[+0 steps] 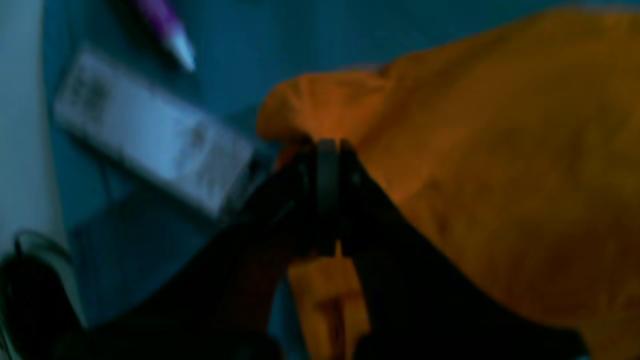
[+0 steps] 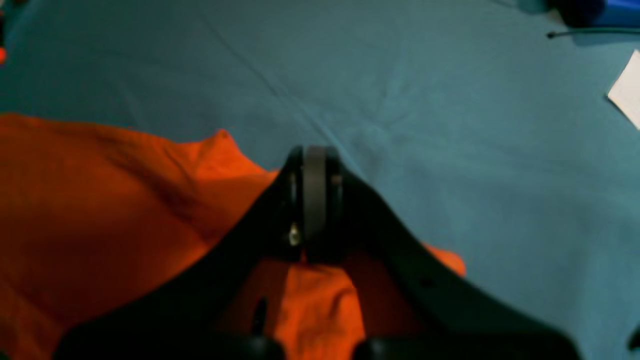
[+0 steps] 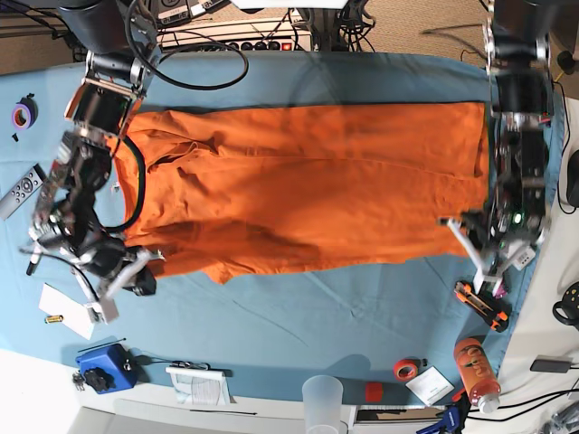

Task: Layout the t-shirt on the table in an organized manner, then fold the t-shirt properly
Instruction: 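Grasp the opposite long edge with both grippers and fold it over, then carry the shirt end with the left gripper toward the right gripper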

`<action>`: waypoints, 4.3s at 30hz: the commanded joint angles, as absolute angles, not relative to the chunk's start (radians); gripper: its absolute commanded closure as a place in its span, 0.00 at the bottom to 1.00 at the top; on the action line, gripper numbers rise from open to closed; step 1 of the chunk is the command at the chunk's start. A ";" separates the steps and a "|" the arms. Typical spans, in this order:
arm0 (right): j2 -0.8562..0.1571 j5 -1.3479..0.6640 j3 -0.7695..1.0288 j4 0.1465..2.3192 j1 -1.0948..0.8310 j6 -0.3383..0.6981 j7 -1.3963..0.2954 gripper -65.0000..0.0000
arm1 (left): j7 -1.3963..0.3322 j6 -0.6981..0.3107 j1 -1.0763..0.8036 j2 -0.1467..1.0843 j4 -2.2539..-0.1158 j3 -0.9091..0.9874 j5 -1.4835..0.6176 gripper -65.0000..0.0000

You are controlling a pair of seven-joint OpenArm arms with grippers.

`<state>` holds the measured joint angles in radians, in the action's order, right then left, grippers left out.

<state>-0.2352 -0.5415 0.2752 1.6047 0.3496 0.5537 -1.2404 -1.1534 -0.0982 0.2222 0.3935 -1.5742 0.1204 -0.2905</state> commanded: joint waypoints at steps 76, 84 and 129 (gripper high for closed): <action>-0.244 -0.587 0.570 1.934 -0.216 0.606 -1.279 0.75 | -1.151 -0.123 -0.285 0.407 -2.096 0.324 -0.425 0.48; -0.244 -0.587 0.570 1.934 -0.216 0.604 -1.279 0.75 | -1.128 -0.093 -0.282 0.294 -2.094 0.324 -0.424 0.48; -0.244 -0.584 0.570 1.934 -0.212 0.605 -1.200 0.75 | -1.154 -0.257 -0.310 0.255 -2.136 0.502 -0.710 1.00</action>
<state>-0.2298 -0.5743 0.5636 1.9163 -0.2214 0.6033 -1.2278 -1.1721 -0.2600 -0.3153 0.2443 -2.1162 0.4953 -0.7006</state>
